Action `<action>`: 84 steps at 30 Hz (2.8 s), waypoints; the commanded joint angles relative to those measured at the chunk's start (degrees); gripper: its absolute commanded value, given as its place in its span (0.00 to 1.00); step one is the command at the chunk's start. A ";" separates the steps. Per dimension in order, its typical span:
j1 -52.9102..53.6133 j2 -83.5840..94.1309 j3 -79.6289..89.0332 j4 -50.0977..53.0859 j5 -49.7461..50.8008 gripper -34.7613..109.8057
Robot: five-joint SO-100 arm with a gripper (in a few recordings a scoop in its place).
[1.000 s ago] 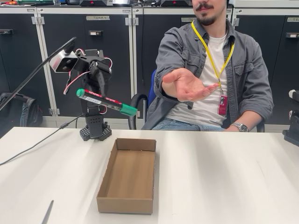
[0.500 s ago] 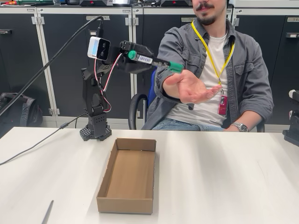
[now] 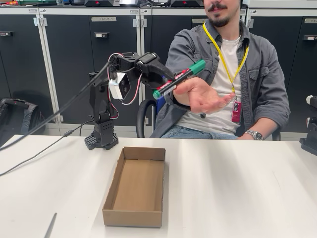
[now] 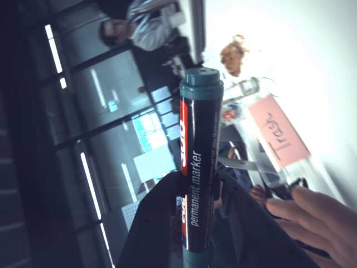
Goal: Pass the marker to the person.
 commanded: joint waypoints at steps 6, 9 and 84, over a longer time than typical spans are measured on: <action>-8.61 -5.80 -12.66 1.49 1.41 0.21; -12.04 -8.35 -15.64 2.02 -0.26 0.21; -22.32 -11.25 -20.21 22.76 -19.78 0.47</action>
